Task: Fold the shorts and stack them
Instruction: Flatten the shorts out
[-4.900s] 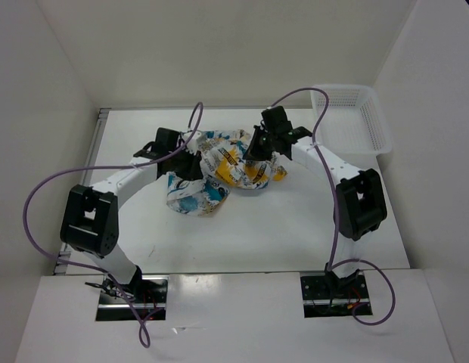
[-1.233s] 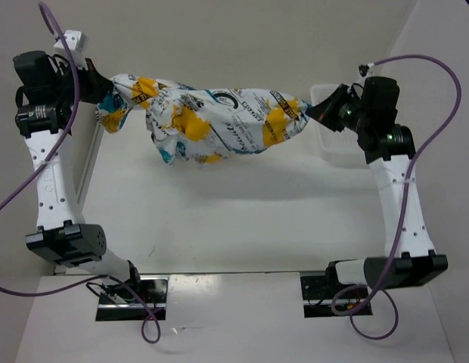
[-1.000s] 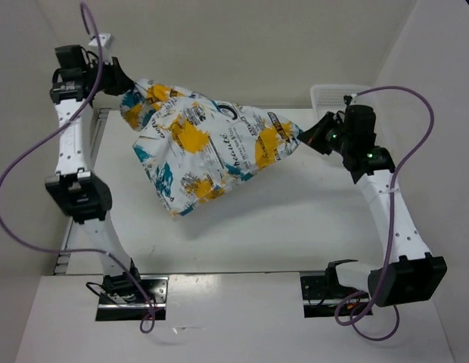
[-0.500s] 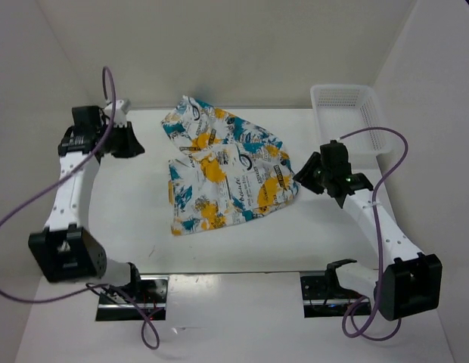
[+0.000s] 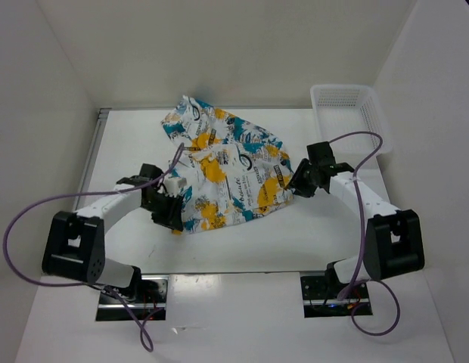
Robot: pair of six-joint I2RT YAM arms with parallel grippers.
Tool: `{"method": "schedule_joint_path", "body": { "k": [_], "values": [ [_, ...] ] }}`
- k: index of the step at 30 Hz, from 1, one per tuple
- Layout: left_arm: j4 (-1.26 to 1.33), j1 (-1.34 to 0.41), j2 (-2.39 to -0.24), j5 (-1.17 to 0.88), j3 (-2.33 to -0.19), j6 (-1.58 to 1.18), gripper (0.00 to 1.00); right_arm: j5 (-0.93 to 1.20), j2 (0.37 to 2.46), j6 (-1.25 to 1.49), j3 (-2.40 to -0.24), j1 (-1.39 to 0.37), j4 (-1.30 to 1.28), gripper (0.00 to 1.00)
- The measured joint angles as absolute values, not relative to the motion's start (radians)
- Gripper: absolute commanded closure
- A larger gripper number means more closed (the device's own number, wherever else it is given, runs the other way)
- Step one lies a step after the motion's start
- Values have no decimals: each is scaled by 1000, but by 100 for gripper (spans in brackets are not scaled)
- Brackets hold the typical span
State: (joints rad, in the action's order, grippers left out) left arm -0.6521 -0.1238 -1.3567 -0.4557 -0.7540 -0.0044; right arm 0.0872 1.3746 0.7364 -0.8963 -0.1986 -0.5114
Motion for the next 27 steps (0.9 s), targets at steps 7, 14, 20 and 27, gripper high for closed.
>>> {"method": "schedule_joint_path", "body": {
  "k": [7,14,20,27],
  "values": [
    [-561,-210,-1481,-427,-783,-5,41,94,1457,693,-944,-191,-508,26],
    [-492,-219,-1532,-423,-823,-2,91,134,1538,683,-950,-101,-484,32],
    [-485,-226,-1536,-422,-829,-5,100,184,1568,683,-918,-54,-433,48],
    [-517,-226,-1536,-399,-894,-5,87,240,1653,683,-924,-53,-387,89]
  ]
}}
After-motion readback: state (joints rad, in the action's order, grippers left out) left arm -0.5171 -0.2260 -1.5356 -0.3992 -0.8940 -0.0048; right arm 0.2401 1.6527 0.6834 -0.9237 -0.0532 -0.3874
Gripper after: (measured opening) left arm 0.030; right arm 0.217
